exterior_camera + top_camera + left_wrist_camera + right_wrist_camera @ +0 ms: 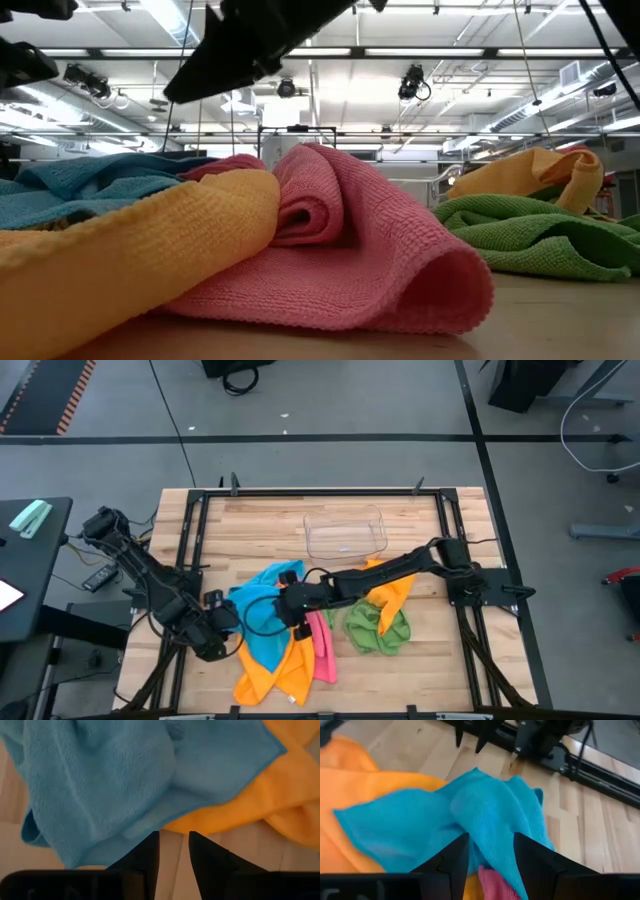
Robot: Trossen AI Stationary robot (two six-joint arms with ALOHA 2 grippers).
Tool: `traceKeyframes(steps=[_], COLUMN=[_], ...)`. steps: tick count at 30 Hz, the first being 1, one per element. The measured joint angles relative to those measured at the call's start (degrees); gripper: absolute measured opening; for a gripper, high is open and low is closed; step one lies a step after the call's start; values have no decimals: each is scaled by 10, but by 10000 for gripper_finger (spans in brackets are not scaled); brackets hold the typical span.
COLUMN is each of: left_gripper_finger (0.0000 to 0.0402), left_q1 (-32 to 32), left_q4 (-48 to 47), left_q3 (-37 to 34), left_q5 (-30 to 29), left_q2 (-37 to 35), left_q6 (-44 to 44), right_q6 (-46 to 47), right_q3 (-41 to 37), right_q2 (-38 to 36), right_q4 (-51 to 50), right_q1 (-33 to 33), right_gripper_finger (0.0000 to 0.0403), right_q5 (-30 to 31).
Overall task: Fold microfiber towels
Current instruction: Fold the bottom blue microfiber cloth
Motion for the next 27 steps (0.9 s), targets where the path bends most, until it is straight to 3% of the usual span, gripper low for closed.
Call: traceKeyframes(steps=[7,18,27], left_gripper_finger=[110,108,107], left_q1=[-1,-1,-1], left_q4=[-4,-6,-5], left_q3=[0,0,0], left_q5=[0,-1,-1], left_q2=[0,0,0], left_q6=[-3,-6,-15], right_q6=[-62,-180,-188], right_q3=[26,26,26], right_q2=[40,72,67], right_q4=[-1,4,19], right_q1=[-8,-7,-10], right_gripper_finger=[162,160,87], right_q5=[-1,69,94])
